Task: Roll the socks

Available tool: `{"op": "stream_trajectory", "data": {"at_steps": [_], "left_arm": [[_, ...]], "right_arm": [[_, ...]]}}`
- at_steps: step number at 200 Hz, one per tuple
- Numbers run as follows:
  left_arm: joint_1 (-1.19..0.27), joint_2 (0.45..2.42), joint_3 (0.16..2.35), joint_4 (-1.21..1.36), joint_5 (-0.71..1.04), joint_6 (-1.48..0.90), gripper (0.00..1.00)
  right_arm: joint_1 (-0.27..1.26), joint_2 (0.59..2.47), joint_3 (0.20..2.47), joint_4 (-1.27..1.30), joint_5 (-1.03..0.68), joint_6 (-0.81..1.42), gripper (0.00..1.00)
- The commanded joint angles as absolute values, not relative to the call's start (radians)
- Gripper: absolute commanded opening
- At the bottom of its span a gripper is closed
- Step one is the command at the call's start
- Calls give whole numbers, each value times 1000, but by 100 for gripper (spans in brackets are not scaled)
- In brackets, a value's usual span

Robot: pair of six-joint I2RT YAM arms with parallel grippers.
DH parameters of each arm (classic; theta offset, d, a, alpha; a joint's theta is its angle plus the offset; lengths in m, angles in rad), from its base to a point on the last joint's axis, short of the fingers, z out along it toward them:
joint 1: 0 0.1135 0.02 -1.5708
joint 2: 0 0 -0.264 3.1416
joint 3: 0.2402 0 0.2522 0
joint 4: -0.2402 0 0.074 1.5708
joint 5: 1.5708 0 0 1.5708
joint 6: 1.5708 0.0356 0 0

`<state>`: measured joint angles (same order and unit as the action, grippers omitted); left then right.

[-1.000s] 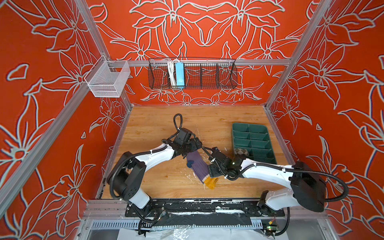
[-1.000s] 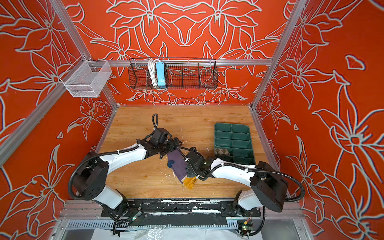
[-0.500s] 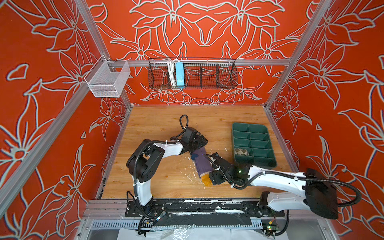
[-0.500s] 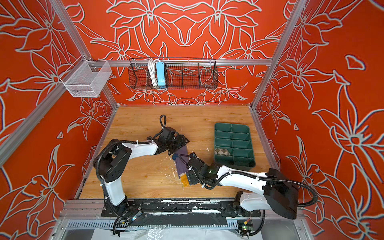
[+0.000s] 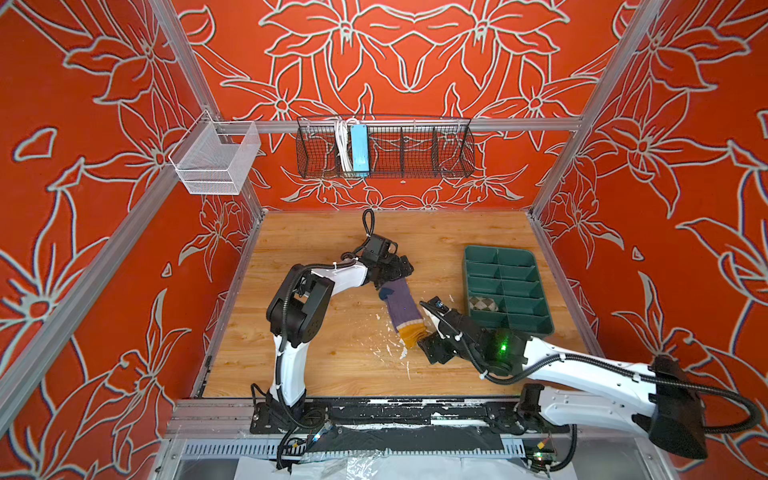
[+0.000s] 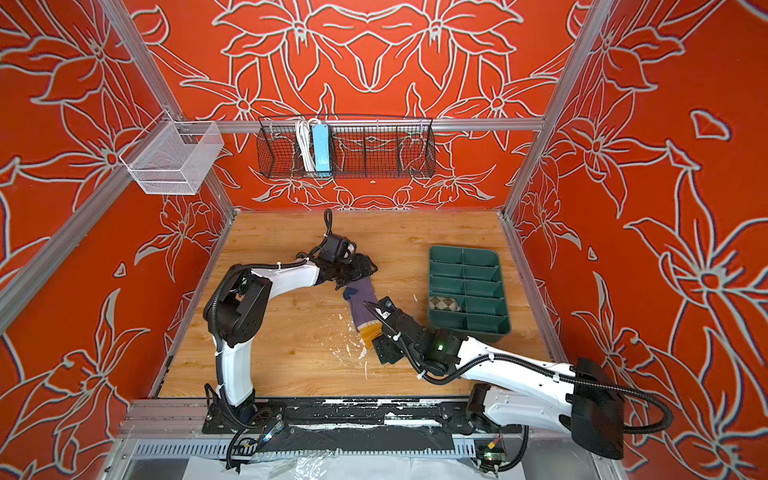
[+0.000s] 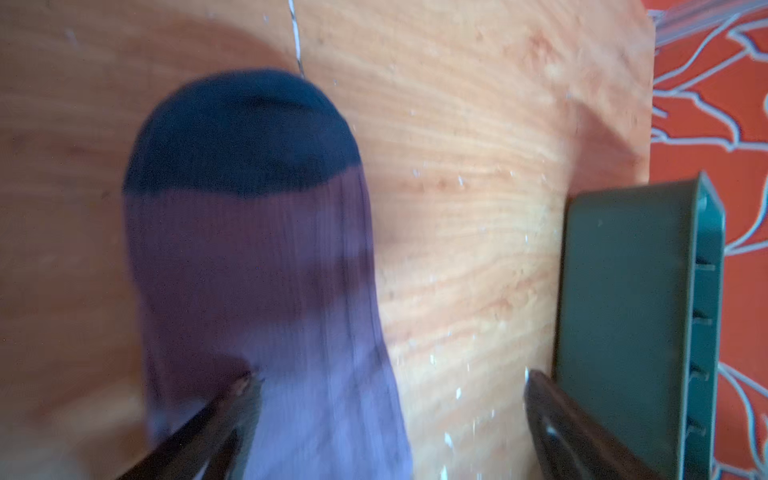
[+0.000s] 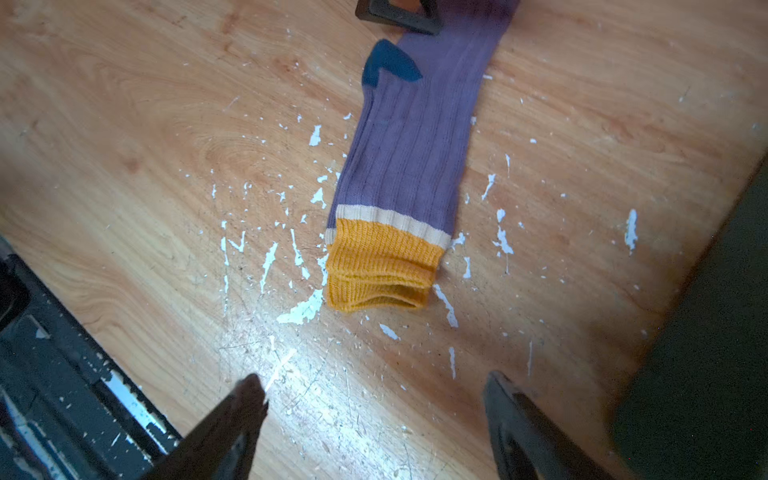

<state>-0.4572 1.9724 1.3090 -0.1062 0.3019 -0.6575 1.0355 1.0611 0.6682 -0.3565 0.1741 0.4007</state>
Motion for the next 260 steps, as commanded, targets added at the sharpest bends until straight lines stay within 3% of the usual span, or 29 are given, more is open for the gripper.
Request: {"op": "stream_trajectory", "data": {"at_steps": [1, 34, 68, 109, 161, 260], "left_arm": [[-460, 1791, 1340, -239, 332, -542, 99], [-460, 1567, 1308, -363, 274, -511, 99], [-460, 1345, 1187, -428, 255, -503, 97], [-460, 1152, 1084, -583, 162, -469, 97], [-454, 940, 910, -556, 53, -466, 97], [-446, 963, 950, -579, 67, -419, 97]], "right_arm": [[959, 1060, 750, -383, 105, 332, 80], [805, 1173, 837, -437, -49, 373, 62], [784, 1381, 971, -507, -107, 348, 46], [786, 1567, 1051, -525, -177, 314, 53], [811, 1699, 1040, -548, -186, 334, 52], [970, 1715, 949, -413, -247, 486, 39]]}}
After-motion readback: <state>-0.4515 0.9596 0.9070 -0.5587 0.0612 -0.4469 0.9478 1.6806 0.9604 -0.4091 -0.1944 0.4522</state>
